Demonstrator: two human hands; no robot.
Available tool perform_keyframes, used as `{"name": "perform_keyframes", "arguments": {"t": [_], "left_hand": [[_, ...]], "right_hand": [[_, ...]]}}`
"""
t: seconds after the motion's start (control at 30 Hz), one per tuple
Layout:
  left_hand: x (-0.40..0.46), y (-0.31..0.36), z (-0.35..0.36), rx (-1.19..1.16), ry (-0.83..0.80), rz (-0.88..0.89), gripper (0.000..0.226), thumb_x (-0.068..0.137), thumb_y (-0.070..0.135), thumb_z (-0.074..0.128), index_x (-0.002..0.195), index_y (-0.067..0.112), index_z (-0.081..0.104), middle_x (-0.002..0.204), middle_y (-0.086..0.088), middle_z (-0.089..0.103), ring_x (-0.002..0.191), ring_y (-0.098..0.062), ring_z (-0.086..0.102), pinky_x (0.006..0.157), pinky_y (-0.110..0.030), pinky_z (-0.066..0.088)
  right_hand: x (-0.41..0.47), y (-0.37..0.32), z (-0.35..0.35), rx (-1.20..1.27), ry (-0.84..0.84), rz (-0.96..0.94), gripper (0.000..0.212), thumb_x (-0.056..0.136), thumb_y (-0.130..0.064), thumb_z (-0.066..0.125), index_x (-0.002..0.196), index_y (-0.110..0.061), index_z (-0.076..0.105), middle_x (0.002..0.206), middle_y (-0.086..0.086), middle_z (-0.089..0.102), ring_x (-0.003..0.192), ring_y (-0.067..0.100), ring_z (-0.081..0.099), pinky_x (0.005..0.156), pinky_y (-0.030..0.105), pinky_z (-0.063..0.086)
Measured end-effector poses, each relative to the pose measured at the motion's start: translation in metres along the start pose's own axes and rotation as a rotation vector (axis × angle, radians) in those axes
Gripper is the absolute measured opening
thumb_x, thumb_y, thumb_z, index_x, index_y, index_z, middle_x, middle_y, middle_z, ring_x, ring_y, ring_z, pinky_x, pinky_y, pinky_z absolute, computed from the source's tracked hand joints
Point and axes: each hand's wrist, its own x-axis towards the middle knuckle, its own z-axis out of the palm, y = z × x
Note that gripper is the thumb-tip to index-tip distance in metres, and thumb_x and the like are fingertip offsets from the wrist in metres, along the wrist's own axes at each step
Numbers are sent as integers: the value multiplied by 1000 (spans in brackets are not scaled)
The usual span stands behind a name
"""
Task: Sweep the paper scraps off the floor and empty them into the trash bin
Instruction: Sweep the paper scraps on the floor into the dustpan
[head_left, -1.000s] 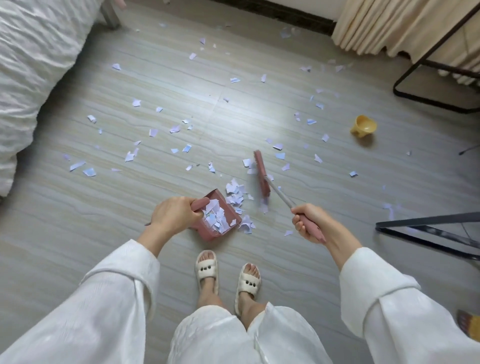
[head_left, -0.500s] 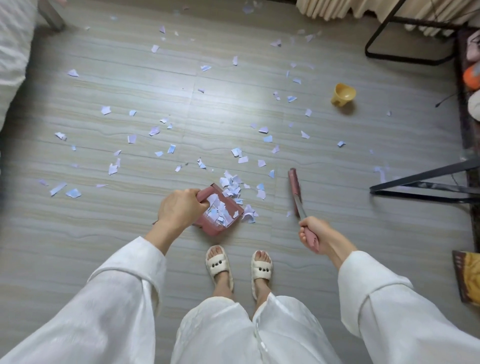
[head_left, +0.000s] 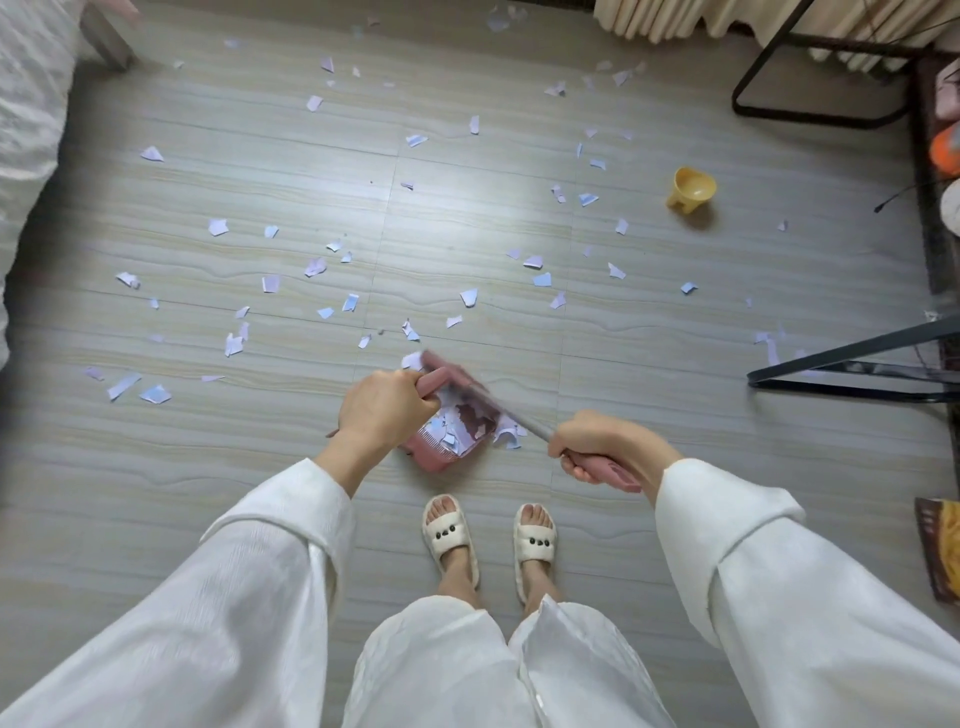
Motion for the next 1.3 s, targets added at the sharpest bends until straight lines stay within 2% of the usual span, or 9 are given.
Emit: {"name": "perform_keyframes", "arguments": {"t": [0.1, 0.27, 0.53, 0.67, 0.8, 0.93, 1.03, 1.2, 1.3], "left_hand": [[1, -1, 1, 9, 8, 18, 14, 73, 34, 51, 63, 25, 53, 61, 1, 51, 64, -26, 48, 57, -27, 36], [-3, -3, 0, 6, 1, 6, 11, 74, 35, 52, 66, 28, 55, 59, 4, 51, 64, -24, 50, 57, -26, 37], [-25, -21, -9, 40, -42, 3, 21, 73, 34, 53, 56, 22, 49, 55, 3, 50, 65, -28, 52, 57, -27, 35], [-33, -33, -16, 75, -63, 69, 22, 72, 33, 54, 55, 21, 47, 59, 1, 55, 65, -27, 52, 56, -27, 35], [-36, -36, -16, 165, -55, 173, 15, 73, 34, 54, 63, 22, 55, 63, 2, 58, 64, -26, 49, 57, -26, 34], [-36, -39, -13, 254, -114, 260, 30, 73, 33, 56, 51, 23, 38, 58, 2, 49, 62, -27, 47, 56, -27, 31], [-35, -46, -11, 266, -104, 289, 32, 74, 36, 58, 53, 23, 38, 56, 3, 45, 61, -26, 44, 56, -26, 31], [-32, -48, -10, 259, -85, 318, 26, 74, 32, 55, 55, 21, 41, 51, 3, 41, 57, -27, 44, 53, -26, 30], [-28, -48, -11, 264, -63, 334, 20, 72, 32, 54, 58, 20, 48, 52, 2, 44, 56, -27, 44, 52, -26, 29]], "right_hand": [[-11, -10, -9, 82, -57, 53, 26, 94, -11, 45, 68, -10, 47, 40, 0, 48, 26, 7, 40, 32, 9, 32], [-29, -1, -22, 183, -11, 41, 21, 94, -12, 48, 73, -13, 44, 37, -3, 48, 24, 6, 40, 31, 8, 31], [-37, 25, -15, 369, 93, 21, 19, 96, -9, 45, 77, -9, 44, 58, 4, 43, 23, 6, 37, 29, 9, 29], [-30, 31, 1, 566, 86, 79, 24, 97, -7, 42, 73, -11, 40, 58, 3, 39, 21, 6, 36, 27, 8, 29], [-20, 34, 22, 671, 138, 88, 23, 93, 1, 40, 73, -8, 40, 61, 6, 38, 20, 7, 36, 27, 9, 31], [-16, 45, 38, 683, 144, 119, 20, 92, 2, 41, 75, -8, 40, 61, 7, 39, 21, 7, 36, 29, 9, 32], [-13, 50, 57, 671, 79, 158, 23, 93, -1, 41, 71, -8, 41, 58, 6, 41, 22, 8, 37, 28, 10, 31], [-20, 41, 51, 747, -154, 217, 36, 99, -16, 37, 63, -14, 37, 34, -5, 40, 21, 4, 34, 24, 9, 27], [-32, 33, 27, 695, -151, 212, 33, 99, -21, 40, 66, -15, 39, 36, -8, 41, 23, 3, 34, 24, 10, 26]]}}
